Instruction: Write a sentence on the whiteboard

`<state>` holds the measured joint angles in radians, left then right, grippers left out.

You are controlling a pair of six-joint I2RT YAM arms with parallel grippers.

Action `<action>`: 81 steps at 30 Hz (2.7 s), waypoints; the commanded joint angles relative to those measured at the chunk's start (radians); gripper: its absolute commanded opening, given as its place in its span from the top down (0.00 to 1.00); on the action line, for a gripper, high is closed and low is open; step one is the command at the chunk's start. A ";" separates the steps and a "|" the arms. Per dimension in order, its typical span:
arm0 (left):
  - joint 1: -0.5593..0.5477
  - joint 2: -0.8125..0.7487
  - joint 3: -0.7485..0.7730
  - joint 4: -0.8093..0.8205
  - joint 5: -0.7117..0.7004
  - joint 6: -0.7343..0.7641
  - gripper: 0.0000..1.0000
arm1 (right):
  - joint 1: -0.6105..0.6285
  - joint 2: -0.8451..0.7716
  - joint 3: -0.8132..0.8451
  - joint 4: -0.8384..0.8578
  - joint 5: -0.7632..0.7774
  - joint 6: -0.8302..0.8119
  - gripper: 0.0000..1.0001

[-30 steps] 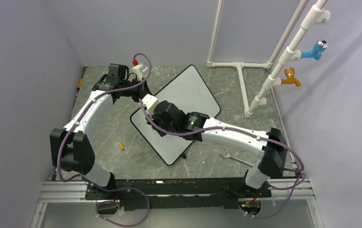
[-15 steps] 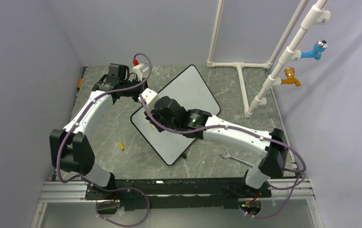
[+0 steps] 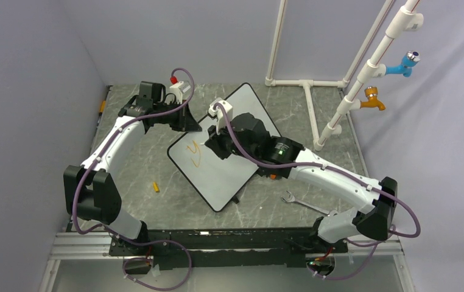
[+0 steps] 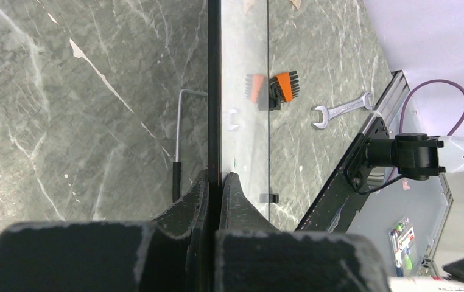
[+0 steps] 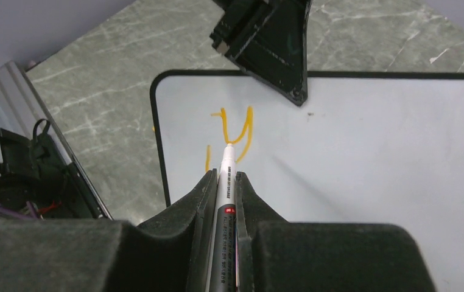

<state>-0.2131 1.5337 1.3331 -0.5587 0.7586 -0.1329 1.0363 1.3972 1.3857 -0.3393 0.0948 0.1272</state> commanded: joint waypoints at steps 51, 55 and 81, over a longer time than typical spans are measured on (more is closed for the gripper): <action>-0.026 -0.012 0.007 -0.021 -0.197 0.119 1.00 | -0.134 0.102 -0.092 0.265 -0.089 -0.006 1.00; -0.025 -0.012 0.007 -0.021 -0.195 0.120 1.00 | -0.137 0.108 -0.092 0.267 -0.090 -0.005 1.00; -0.028 -0.013 0.006 -0.020 -0.194 0.118 1.00 | -0.133 0.053 -0.221 0.241 -0.155 0.042 1.00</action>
<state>-0.2245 1.5322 1.3334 -0.5667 0.7193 -0.1326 0.9035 1.4868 1.2015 -0.1036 -0.0528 0.1471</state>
